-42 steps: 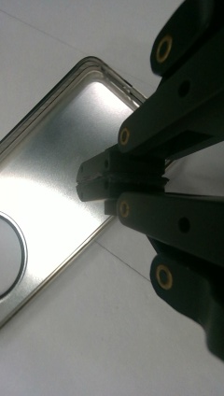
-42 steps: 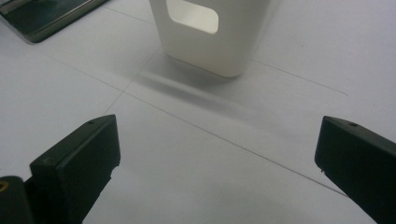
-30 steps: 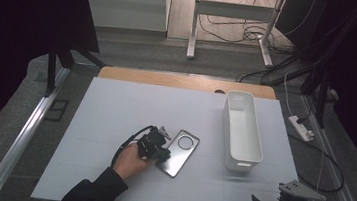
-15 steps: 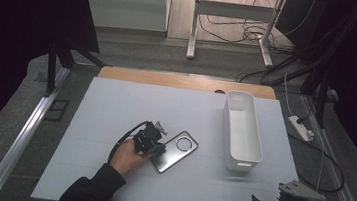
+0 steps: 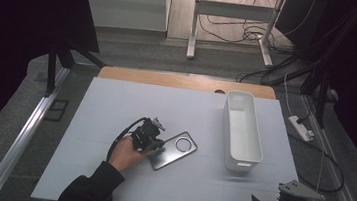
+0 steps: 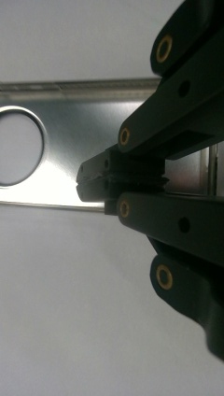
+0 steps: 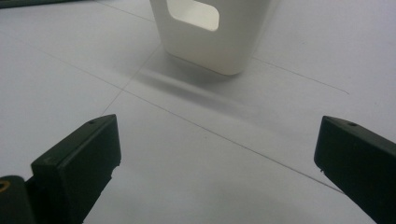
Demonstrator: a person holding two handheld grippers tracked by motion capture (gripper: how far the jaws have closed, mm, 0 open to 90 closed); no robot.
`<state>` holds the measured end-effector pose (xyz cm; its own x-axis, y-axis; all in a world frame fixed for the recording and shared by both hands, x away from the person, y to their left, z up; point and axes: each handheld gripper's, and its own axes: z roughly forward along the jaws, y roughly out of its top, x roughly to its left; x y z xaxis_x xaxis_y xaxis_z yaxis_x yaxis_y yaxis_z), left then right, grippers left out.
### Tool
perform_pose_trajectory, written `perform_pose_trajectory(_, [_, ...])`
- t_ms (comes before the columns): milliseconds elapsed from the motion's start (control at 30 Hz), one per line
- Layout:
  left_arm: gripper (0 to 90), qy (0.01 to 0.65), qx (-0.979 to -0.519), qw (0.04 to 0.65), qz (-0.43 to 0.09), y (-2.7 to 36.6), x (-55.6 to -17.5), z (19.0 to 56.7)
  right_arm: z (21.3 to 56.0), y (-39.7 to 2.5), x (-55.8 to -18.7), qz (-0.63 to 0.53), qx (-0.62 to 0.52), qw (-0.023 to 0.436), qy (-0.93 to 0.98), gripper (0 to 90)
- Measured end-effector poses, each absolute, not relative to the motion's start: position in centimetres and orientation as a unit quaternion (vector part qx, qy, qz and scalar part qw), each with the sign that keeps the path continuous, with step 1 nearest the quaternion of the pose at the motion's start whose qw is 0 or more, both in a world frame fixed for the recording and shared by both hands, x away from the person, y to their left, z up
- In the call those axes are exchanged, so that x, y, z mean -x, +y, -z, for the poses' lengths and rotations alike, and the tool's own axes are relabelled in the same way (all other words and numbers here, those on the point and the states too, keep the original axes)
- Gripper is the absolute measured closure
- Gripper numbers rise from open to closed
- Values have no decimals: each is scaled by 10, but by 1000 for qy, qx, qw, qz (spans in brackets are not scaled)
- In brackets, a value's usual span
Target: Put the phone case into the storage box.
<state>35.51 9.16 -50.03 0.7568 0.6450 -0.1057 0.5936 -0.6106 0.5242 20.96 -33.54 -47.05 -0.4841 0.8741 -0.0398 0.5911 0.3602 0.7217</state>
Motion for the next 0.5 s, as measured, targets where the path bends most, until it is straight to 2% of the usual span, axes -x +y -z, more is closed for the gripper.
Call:
perform_pose_trajectory(300, [888,344,-894,283,-50,94,-351,486,470,-335,-210,-327,-460,215,797,8])
perform_pose_trajectory(400, [799,351,-892,281,-51,97,-353,486,470,-335,-210,-327,-460,215,797,8])
perform_pose_trajectory(467, [704,350,-892,283,-50,99,-353,486,470,-335,-210,-327,-460,215,797,9])
perform_pose_trajectory(500, [622,351,-891,283,-54,100,-354,486,470,-335,-210,-327,-460,215,797,9])
